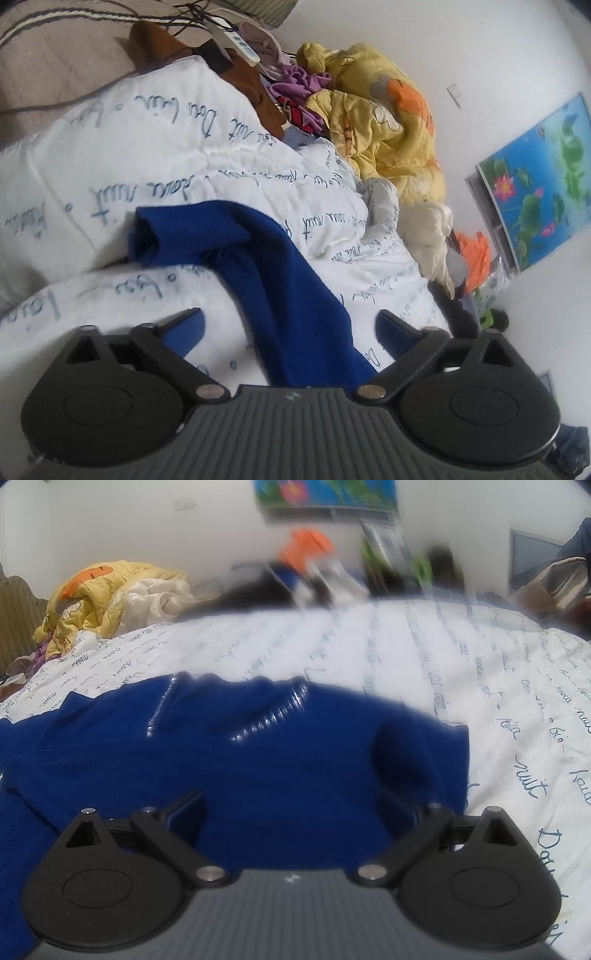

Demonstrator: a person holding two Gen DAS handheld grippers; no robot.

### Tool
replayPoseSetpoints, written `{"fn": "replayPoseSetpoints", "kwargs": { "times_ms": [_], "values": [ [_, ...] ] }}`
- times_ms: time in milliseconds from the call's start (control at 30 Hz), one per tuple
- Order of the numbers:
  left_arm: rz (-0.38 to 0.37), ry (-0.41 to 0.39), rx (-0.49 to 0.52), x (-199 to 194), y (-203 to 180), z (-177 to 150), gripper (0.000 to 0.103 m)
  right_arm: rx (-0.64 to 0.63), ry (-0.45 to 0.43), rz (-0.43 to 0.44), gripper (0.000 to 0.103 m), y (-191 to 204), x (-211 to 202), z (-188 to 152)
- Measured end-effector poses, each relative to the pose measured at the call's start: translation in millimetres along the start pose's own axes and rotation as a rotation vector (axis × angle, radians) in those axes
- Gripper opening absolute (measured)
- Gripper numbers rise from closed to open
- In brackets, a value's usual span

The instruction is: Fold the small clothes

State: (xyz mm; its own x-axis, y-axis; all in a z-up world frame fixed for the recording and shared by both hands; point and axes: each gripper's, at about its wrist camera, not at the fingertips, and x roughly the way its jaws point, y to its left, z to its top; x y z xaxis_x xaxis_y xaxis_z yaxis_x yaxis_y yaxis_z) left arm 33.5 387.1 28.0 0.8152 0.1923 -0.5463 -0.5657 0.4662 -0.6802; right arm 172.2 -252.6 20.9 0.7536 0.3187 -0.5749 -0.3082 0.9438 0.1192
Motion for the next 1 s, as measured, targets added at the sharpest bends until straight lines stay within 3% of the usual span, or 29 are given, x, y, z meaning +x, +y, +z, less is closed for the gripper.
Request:
{"fn": "replayPoseSetpoints", "kwargs": {
  "times_ms": [67, 133, 233, 300, 333, 433, 500, 567, 633, 700, 733, 800, 833, 933, 967, 1000],
  "values": [
    [0.044, -0.003, 0.070, 9, -10, -4, 0.060, -0.001, 0.000, -0.001, 0.100, 0, 0, 0],
    [0.109, -0.023, 0.116, 15, -12, -15, 0.052, 0.000, 0.000, 0.000, 0.100, 0, 0, 0],
    [0.127, -0.035, 0.097, 18, -4, -15, 0.041, 0.001, 0.000, 0.001, 0.100, 0, 0, 0],
    [0.158, -0.035, 0.099, 22, -1, -14, 0.014, 0.001, 0.000, 0.001, 0.100, 0, 0, 0],
    [0.163, -0.036, 0.105, 21, 0, -14, 0.006, 0.003, -0.001, 0.003, 0.100, -1, 0, 0],
    [0.206, -0.068, 0.154, 14, -16, -14, 0.003, 0.009, -0.004, 0.006, 0.100, -2, -1, 1],
    [0.206, -0.133, 0.257, -1, -47, -23, 0.002, 0.010, -0.005, 0.007, 0.100, -2, -1, 1],
    [0.170, -0.199, 0.454, -19, -101, -51, 0.002, 0.018, -0.007, 0.010, 0.100, -3, -1, 2],
    [0.057, -0.242, 0.731, -38, -163, -106, 0.002, 0.029, -0.011, 0.016, 0.100, -5, -2, 2],
    [-0.147, -0.181, 1.038, -58, -210, -188, 0.005, 0.038, -0.015, 0.022, 0.100, -6, -2, 1],
    [-0.236, -0.105, 1.145, -63, -220, -224, 0.020, 0.045, -0.017, 0.026, 0.100, -7, -2, 1],
    [-0.377, 0.070, 1.283, -69, -224, -285, 0.025, 0.065, -0.024, 0.039, 0.100, -9, -3, 1],
    [-0.391, 0.112, 1.311, -70, -220, -306, 0.033, 0.077, -0.028, 0.048, 0.100, -12, -4, 1],
    [-0.369, 0.177, 1.258, -67, -199, -324, 0.085, 0.101, -0.036, 0.066, 0.100, -16, -5, 0],
    [-0.373, 0.179, 1.200, -67, -190, -319, 0.092, 0.103, -0.037, 0.066, 0.100, -16, -5, 0],
    [-0.382, 0.179, 1.151, -66, -181, -312, 0.093, 0.101, -0.036, 0.065, 0.100, -15, -5, 0]
  ]
}}
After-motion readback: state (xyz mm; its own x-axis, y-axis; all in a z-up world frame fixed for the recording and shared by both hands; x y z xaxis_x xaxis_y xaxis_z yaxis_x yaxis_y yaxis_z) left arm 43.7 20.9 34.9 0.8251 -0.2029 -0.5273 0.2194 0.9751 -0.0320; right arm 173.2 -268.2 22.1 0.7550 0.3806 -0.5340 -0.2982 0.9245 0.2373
